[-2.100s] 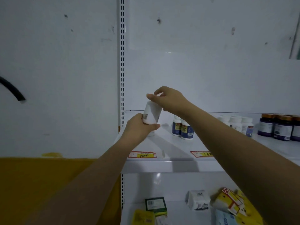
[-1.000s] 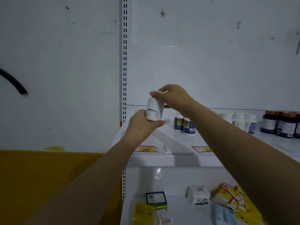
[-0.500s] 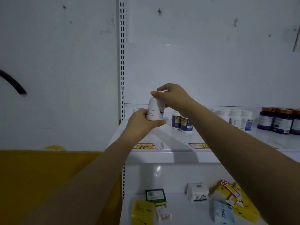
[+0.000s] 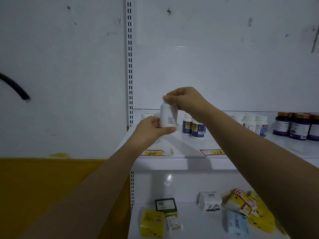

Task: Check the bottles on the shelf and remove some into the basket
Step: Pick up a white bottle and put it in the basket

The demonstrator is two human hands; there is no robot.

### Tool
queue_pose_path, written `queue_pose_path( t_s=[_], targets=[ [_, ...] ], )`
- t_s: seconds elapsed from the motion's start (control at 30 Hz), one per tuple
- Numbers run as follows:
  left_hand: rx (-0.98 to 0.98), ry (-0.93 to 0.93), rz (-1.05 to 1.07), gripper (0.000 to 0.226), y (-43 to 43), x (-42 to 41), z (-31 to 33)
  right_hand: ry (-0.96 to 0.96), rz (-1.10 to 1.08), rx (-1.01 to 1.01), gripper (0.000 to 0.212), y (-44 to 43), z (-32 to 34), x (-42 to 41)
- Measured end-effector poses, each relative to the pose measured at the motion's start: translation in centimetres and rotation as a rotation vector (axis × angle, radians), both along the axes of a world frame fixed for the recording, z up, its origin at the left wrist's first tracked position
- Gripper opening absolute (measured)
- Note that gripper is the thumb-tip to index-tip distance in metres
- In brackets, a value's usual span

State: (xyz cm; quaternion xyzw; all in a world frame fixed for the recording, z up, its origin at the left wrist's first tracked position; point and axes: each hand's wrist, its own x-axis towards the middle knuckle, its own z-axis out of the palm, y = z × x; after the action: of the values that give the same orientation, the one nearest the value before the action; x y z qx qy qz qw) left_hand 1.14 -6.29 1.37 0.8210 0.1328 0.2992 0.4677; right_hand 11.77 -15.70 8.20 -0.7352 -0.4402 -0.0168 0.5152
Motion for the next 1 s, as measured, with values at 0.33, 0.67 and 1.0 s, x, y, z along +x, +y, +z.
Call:
queue_pose_path(
  t_s=[0.33,0.67,1.0],
  targets=[
    [0.020,-0.048,0.057,0.053,0.3,-0.1,-0.3,-0.019,0.008,-0.098,0.048,-0.2,0.5,-0.2],
    [-0.081,-0.011,-0.011,0.053,0.8,-0.8,-0.5,0.023,0.121,-0.141,0.040,-0.3,-0.1,-0.1],
    [-0.022,0.014,0.048,0.054,1.1,-0.6,-0.8,-0.057,0.007,-0.116,0.038,0.3,-0.2,-0.5]
  ],
)
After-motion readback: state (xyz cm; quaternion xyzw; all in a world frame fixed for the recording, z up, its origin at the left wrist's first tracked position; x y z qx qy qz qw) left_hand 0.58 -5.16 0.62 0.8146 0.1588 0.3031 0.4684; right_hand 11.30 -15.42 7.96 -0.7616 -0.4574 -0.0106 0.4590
